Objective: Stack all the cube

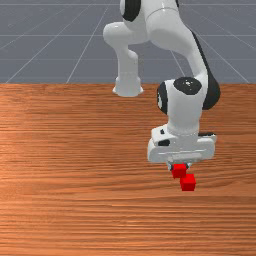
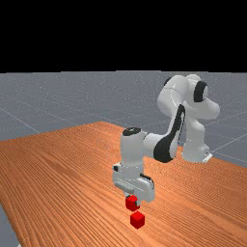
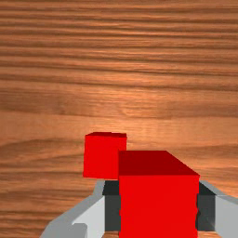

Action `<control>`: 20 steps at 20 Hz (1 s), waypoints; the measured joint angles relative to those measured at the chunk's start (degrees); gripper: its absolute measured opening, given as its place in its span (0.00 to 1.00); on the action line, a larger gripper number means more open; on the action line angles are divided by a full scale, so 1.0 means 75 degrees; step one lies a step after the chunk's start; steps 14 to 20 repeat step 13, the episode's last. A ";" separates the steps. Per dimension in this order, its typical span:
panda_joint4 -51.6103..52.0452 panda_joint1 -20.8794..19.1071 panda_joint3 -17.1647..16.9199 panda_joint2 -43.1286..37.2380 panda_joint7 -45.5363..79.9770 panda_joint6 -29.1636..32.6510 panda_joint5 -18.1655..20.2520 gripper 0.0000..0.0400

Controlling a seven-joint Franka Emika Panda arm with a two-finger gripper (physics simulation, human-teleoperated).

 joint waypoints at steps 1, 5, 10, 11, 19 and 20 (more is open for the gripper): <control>0.0026 0.0014 -0.0008 0.0067 0.0026 0.0003 -0.0011 0.48; 0.0134 0.0382 -0.0091 0.0124 0.0279 0.0006 -0.0258 0.48; 0.0437 0.0645 -0.0218 0.0231 0.0468 0.0018 -0.0485 0.48; 0.0523 0.0639 -0.0232 0.0284 0.0474 0.0011 -0.0496 0.48; 0.0614 0.0624 -0.0254 0.0380 0.0479 -0.0041 -0.0519 0.68; 0.0614 0.0624 -0.0254 0.0380 0.0479 -0.0041 -0.0519 0.68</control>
